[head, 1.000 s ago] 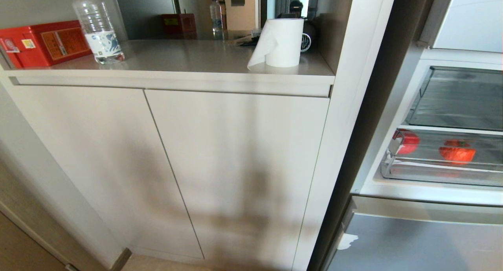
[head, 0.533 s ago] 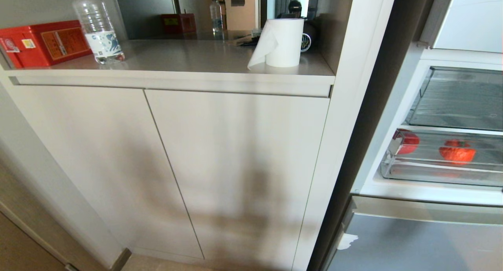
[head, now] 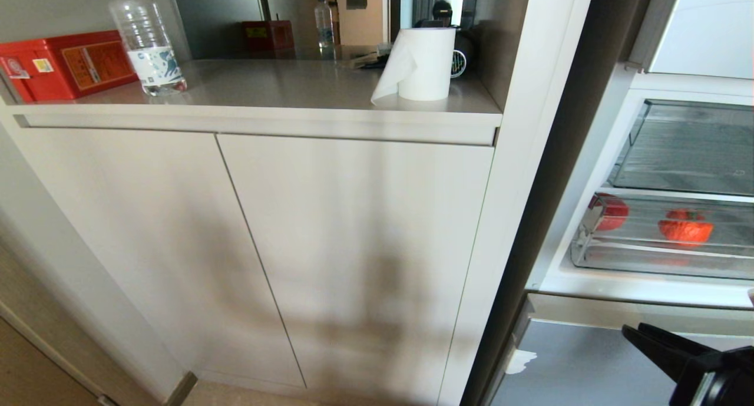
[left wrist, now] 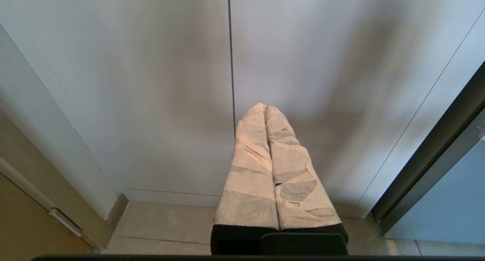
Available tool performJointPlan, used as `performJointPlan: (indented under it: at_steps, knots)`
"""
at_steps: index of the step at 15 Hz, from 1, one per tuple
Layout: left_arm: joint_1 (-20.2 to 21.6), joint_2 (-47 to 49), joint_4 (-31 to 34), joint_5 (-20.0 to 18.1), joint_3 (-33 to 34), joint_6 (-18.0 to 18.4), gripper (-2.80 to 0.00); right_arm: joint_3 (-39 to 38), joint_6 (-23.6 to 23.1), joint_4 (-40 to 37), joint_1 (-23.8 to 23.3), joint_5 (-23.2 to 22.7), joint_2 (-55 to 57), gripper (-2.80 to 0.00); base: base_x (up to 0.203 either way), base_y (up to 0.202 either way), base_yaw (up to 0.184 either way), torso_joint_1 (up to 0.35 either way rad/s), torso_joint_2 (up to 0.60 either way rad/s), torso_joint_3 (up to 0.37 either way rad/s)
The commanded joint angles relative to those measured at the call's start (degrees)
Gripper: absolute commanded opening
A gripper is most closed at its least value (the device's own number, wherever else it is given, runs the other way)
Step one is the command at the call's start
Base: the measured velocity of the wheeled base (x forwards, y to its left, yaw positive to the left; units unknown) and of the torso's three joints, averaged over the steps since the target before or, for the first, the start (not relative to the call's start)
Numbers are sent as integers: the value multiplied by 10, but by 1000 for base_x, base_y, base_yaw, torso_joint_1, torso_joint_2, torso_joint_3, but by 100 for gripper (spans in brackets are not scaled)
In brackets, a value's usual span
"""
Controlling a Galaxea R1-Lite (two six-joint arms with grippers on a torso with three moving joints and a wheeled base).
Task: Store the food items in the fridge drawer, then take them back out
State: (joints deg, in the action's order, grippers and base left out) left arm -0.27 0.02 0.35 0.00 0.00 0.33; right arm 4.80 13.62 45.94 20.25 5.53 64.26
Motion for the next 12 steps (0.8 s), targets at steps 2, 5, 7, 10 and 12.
performJointPlan:
  at_steps: [2, 5, 7, 10, 12]
  knots:
    - [0, 0, 0, 0, 0, 0, -280, -25, 0, 199, -5, 3, 146, 0, 0, 0, 0, 0, 0, 0]
    - [-1, 0, 0, 0, 0, 0, -280, 7, -25, 263, -59, 28, 202, 0, 0, 0, 0, 0, 0, 0]
    - [0, 0, 0, 0, 0, 0, -280, 17, -32, 277, -104, 33, 208, 0, 0, 0, 0, 0, 0, 0]
    - [0, 0, 0, 0, 0, 0, -280, 30, -62, 292, -136, 33, 226, 0, 0, 0, 0, 0, 0, 0]
    - [0, 0, 0, 0, 0, 0, -280, 43, -67, 297, -136, 33, 246, 0, 0, 0, 0, 0, 0, 0]
